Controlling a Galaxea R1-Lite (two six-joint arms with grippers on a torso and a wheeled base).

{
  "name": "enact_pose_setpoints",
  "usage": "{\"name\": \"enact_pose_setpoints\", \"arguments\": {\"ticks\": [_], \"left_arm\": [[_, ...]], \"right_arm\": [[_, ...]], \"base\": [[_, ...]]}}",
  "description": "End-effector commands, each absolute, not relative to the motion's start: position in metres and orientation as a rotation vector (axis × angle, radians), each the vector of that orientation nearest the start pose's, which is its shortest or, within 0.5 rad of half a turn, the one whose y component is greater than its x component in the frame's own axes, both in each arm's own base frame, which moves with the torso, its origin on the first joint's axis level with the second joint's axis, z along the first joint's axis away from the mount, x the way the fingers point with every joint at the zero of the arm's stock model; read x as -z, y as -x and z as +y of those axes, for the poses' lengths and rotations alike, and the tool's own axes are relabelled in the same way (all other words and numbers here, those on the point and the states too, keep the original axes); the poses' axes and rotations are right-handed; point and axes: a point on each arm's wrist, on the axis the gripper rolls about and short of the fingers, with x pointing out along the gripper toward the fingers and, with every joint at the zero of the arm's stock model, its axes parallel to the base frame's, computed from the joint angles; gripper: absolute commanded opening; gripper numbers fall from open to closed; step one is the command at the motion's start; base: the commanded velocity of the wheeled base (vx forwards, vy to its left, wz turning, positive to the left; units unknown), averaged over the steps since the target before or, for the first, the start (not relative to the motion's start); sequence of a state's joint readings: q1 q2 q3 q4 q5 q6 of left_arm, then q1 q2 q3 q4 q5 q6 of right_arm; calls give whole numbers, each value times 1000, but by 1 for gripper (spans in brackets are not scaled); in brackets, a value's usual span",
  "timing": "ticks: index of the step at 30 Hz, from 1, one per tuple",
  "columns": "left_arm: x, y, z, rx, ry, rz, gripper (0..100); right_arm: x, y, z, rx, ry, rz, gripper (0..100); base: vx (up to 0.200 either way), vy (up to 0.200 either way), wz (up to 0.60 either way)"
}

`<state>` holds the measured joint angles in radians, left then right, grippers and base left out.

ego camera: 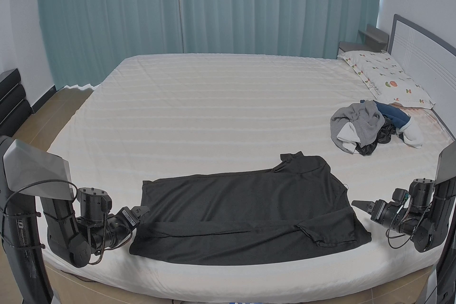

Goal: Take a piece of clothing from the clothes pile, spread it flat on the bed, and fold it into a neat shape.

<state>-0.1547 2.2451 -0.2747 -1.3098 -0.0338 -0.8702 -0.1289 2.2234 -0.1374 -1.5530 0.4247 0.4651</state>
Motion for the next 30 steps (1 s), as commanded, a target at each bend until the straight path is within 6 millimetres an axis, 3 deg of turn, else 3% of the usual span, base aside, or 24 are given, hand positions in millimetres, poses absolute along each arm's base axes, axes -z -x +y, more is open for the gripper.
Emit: {"name": "enact_pose_setpoints", "arguments": {"ticks": [1,6,12,27,30], "left_arm": [[21,-266,-44,-116,793,706,100],[21,-266,-45,-113,795,708,100],[21,-265,-48,-108,804,708,100],[14,-275,-49,-103,866,662,100],[14,-274,-52,-94,865,669,100]], "right_arm": [[1,-248,-22,-170,-594,569,100],[2,-248,-22,-170,-594,571,100],[2,-248,-22,-171,-593,568,100],[2,-251,-21,-180,-595,567,100],[2,-251,-21,-180,-595,567,100]], "base": [[0,0,0],[0,0,0],[-200,0,0],[0,0,0],[200,0,0]]}}
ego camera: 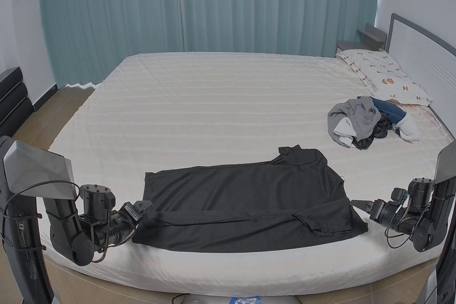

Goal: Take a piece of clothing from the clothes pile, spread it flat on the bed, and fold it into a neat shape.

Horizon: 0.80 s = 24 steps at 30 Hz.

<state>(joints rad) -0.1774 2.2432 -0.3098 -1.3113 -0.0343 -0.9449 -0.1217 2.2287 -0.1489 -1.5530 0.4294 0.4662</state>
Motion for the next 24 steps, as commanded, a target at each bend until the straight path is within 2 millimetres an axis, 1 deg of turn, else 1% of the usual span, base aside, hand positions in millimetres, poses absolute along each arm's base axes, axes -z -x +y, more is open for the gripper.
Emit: {"name": "enact_pose_setpoints", "arguments": {"ticks": [1,8,13,16,17,18,20,21,23,24], "left_arm": [[15,-275,-53,-94,863,667,100],[14,-278,-54,-100,858,648,100],[7,-288,-54,-105,860,589,100],[1,-300,-55,-108,857,533,100],[-1,-308,-56,-103,858,511,100],[-1,-308,-56,-103,858,511,100],[-5,-323,-54,-95,855,471,100],[-4,-335,-52,-99,836,464,100],[3,-352,-48,-114,796,478,100],[4,-354,-48,-118,791,481,100]], "right_arm": [[2,-251,-21,-180,-595,567,100],[2,-251,-21,-182,-594,567,100],[2,-250,-21,-183,-593,567,100],[1,-250,-20,-181,-592,567,100],[2,-249,-20,-181,-593,570,100],[2,-249,-20,-181,-593,570,100],[3,-249,-20,-178,-595,573,100],[2,-250,-20,-177,-594,571,100],[3,-249,-20,-177,-594,576,100],[3,-249,-19,-179,-594,576,100]], "base": [[0,0,0],[0,0,0],[0,0,0],[0,0,0],[0,0,0],[0,0,0],[0,0,0],[0,0,0],[0,0,0],[0,0,0]]}}
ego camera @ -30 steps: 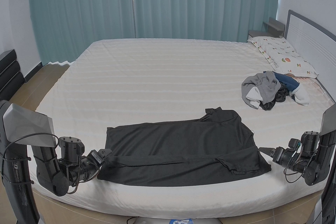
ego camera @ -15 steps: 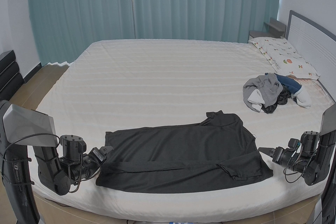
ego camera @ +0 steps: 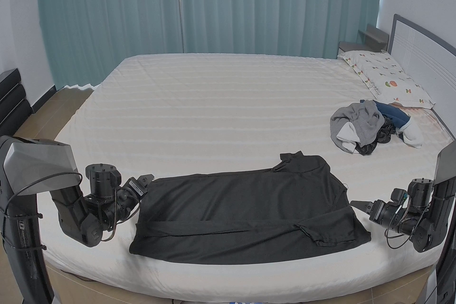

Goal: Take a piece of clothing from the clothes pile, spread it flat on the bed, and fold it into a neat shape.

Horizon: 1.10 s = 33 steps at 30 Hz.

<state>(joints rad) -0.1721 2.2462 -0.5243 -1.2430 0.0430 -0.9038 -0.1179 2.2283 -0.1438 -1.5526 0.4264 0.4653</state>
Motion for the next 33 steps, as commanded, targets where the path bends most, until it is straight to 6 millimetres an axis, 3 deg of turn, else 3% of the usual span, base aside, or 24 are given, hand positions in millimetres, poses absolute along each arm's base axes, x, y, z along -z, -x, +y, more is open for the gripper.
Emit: {"name": "enact_pose_setpoints", "arguments": {"ticks": [1,6,10,16,31,32,33], "left_arm": [[7,-367,-43,-132,766,488,100],[15,-412,-36,-155,737,504,100],[29,-427,-38,-170,733,547,100],[46,-429,-43,-155,677,581,100],[42,-428,-53,-129,682,575,100],[42,-428,-53,-131,687,571,0],[42,-428,-53,-131,688,570,0]], "right_arm": [[3,-248,-18,-181,-593,579,100],[4,-249,-18,-182,-594,584,100],[7,-249,-14,-188,-593,599,100],[6,-250,-18,-165,-600,586,100],[-4,-259,-17,-159,-628,528,100],[-5,-262,-16,-165,-625,517,100],[-5,-264,-16,-168,-623,511,100]], "base": [[0,0,0],[0,0,0],[0,0,0],[0,0,0],[0,0,0],[0,0,0],[0,0,0]]}}
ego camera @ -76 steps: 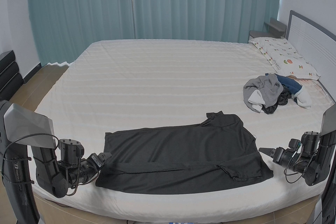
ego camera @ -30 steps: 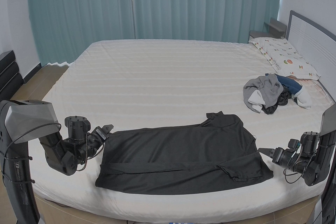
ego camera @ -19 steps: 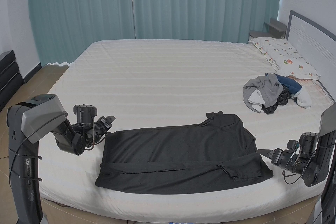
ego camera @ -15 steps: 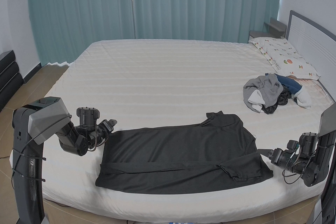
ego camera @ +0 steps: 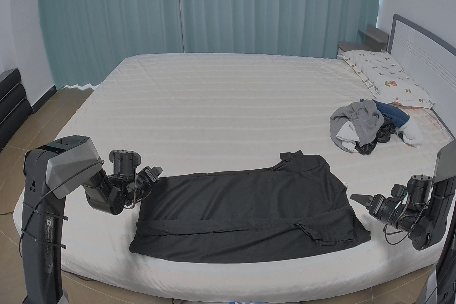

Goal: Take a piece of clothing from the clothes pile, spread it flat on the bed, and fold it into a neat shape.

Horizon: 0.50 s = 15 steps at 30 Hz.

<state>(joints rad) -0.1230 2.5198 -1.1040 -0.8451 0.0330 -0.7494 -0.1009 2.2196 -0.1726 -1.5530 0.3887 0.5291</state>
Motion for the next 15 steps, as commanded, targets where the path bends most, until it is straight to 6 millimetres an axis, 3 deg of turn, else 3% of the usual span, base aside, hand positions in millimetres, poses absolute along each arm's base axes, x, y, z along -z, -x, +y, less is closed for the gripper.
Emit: {"name": "enact_pose_setpoints", "arguments": {"ticks": [1,14,15], "left_arm": [[42,-426,-52,-131,693,563,0],[25,-421,-46,-122,786,425,0],[22,-420,-41,-133,804,412,0]], "right_arm": [[-8,-270,-15,-181,-617,490,100],[-4,-334,5,-206,-588,499,100],[-2,-347,13,-202,-579,508,100]], "base": [[0,0,0],[0,0,0],[0,0,0]]}}
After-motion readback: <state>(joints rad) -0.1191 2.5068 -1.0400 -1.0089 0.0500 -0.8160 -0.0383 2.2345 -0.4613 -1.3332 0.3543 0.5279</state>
